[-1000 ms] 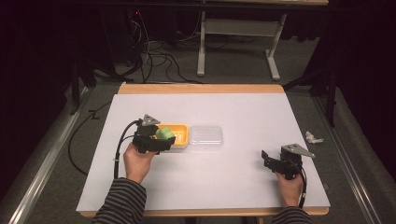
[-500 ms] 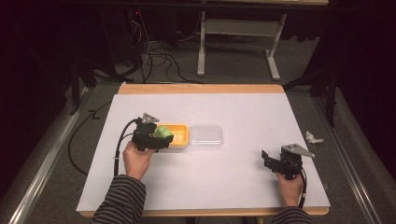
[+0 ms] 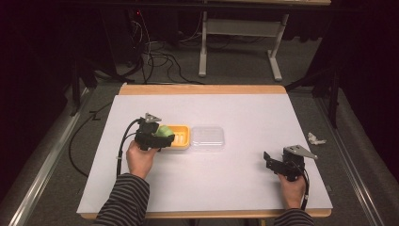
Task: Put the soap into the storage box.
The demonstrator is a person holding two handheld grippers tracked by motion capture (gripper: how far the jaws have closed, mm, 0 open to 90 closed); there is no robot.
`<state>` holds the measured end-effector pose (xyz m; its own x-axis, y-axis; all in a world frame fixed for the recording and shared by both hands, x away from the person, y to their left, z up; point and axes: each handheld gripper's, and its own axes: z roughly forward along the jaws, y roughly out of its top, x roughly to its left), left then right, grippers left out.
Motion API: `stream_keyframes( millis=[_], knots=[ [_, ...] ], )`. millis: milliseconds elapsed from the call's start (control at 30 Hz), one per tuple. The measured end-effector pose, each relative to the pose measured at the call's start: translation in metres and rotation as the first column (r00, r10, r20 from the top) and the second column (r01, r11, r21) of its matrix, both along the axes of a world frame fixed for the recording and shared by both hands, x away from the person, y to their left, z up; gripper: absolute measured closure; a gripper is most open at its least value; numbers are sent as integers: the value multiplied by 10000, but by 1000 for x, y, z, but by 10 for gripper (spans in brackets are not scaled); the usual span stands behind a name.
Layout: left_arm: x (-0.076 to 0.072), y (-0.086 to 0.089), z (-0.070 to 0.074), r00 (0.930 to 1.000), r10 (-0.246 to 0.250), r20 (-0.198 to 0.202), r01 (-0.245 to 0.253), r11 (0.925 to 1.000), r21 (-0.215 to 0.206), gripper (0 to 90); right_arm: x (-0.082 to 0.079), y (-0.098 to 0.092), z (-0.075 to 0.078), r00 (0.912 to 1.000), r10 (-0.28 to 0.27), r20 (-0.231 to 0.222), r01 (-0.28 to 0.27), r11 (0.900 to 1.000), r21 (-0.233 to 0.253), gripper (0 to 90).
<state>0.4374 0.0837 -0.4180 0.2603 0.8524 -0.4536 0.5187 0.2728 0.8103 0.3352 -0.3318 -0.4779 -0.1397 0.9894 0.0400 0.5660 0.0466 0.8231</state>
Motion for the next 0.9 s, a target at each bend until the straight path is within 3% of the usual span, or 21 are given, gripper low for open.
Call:
stream_keyframes(
  millis=[300, 900],
  knots=[
    [7, 0, -7, 9998, 191, -110, -189, 9996, 223, 258, 0, 0, 0, 10000, -17, 22, 17, 10000, 57, 176],
    [18, -5, -18, 9985, 457, -294, -449, 9986, 265, 258, 0, 0, 0, 10000, -27, -7, 27, 10000, -9, 176]
  ],
)
